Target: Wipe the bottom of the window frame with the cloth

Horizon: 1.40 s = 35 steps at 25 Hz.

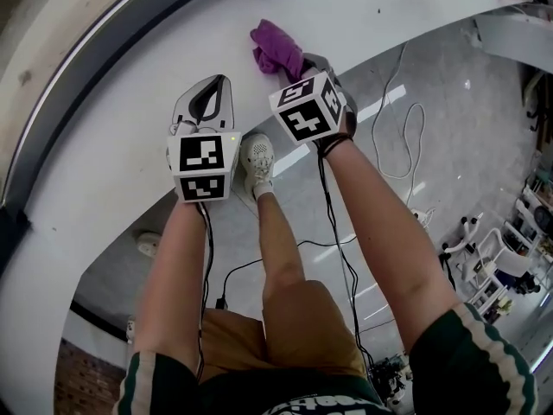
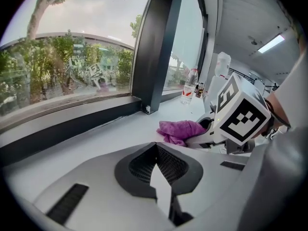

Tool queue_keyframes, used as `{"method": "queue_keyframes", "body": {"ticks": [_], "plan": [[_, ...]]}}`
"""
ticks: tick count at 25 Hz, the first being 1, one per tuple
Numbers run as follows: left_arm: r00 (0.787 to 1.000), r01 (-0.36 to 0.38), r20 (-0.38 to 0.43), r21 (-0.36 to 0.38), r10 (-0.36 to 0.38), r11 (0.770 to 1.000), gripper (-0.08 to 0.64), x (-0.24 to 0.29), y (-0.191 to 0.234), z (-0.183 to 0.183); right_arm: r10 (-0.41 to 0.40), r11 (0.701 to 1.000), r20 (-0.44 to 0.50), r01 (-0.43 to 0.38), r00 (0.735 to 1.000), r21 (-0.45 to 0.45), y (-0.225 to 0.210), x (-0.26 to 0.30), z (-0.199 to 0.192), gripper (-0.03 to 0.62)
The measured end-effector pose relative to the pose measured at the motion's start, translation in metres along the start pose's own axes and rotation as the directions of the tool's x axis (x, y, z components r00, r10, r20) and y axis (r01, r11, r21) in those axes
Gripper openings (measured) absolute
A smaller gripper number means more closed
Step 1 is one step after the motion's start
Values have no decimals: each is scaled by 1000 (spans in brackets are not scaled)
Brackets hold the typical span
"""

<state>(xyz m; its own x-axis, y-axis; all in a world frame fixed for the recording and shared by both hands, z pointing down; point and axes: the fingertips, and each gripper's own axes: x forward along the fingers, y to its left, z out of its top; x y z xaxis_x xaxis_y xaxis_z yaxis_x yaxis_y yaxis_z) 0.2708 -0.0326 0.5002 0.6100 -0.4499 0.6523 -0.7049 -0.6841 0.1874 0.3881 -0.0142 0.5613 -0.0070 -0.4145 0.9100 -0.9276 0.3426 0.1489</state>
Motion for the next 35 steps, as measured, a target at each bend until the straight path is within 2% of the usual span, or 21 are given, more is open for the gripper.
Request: {"method": "queue_keyframes", "body": {"ticks": [12, 16, 28, 35], "plan": [[998, -58, 0, -17, 58, 998, 9, -41, 43, -17, 20, 999, 22, -20, 1000, -38, 62, -2, 28, 91], [996, -90, -22, -30, 89, 996, 9, -52, 54, -28, 16, 998, 25, -14, 1000, -62, 77, -3, 31, 89], [991, -132, -2, -81, 132, 988, 9, -85, 86, -42, 42, 995, 29, -39, 999, -92, 123, -3, 44, 89], [988, -156, -5, -86, 156, 984, 9, -113, 105, -52, 56, 993, 30, -52, 998, -103, 155, -8, 54, 87]]}}
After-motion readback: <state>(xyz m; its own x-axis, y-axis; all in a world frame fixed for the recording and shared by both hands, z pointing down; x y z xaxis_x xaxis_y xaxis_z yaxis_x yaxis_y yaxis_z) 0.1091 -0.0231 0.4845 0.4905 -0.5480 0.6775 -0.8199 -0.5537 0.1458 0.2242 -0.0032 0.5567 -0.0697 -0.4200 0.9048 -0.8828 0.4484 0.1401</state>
